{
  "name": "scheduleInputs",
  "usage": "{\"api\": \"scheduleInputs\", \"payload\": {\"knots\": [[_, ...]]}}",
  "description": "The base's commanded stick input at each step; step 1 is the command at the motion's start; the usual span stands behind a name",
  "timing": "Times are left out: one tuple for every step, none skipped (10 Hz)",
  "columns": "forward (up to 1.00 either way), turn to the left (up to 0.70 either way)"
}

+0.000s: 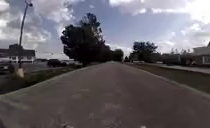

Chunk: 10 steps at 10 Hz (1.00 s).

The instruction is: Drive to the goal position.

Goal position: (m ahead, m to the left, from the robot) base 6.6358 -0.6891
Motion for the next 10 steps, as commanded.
{"api": "scheduleInputs", "payload": {"knots": [[0.7, 0.0], [0.7, 0.0], [0.7, 0.0], [0.7, 0.0], [0.7, 0.0], [0.7, 0.0], [0.7, 0.0], [0.7, 0.0], [0.7, 0.0], [0.7, 0.0]]}}
